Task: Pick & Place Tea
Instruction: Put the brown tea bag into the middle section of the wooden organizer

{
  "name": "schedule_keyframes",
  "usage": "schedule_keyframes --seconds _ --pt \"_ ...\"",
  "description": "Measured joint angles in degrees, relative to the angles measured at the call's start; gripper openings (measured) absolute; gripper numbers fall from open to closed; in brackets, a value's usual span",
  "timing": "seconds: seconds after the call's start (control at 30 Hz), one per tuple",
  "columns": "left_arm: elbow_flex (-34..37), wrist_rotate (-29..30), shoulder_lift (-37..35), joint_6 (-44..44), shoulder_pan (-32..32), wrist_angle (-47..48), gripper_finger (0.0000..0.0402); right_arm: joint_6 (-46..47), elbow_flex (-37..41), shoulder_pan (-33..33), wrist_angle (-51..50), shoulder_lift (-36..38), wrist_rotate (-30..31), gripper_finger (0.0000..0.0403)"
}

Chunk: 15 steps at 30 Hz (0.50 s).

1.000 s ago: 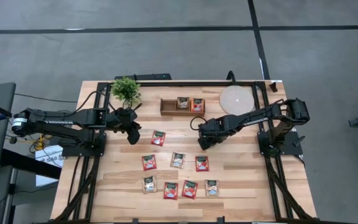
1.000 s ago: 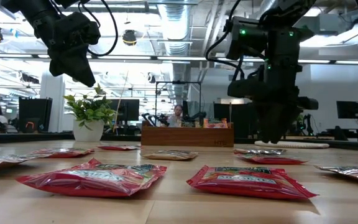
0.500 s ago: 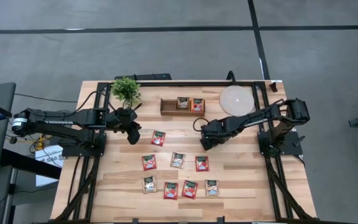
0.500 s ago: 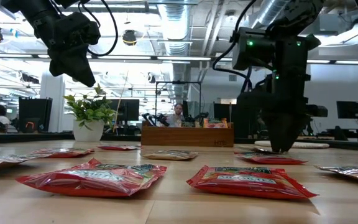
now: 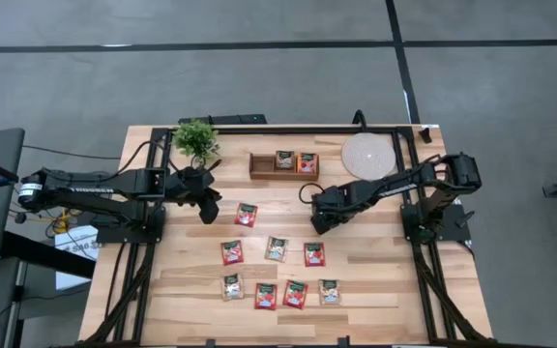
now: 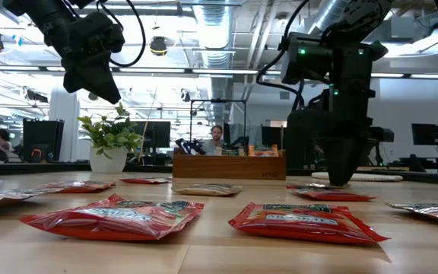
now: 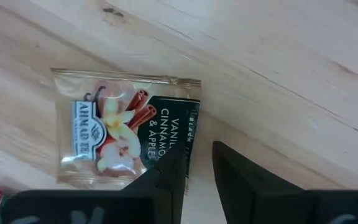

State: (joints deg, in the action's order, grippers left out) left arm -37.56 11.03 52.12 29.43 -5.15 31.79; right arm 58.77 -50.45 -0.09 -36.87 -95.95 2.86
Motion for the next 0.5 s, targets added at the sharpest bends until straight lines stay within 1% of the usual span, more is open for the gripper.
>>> schedule_keyframes --seconds 0.23,0.37,0.5 --pt "0.0 0.0 0.0 0.0 0.0 0.0 0.006 -0.9 -0.5 -0.9 -0.3 0.0 -0.6 0.0072" --pt "0.0 0.0 0.0 0.0 0.0 0.0 0.006 -3.0 -0.5 -1.5 -0.3 0.0 -2.9 0.0072" --pt "0.0 0.0 0.0 0.0 0.0 0.0 0.006 -3.4 -0.6 -1.7 0.0 0.0 -3.0 0.0072"
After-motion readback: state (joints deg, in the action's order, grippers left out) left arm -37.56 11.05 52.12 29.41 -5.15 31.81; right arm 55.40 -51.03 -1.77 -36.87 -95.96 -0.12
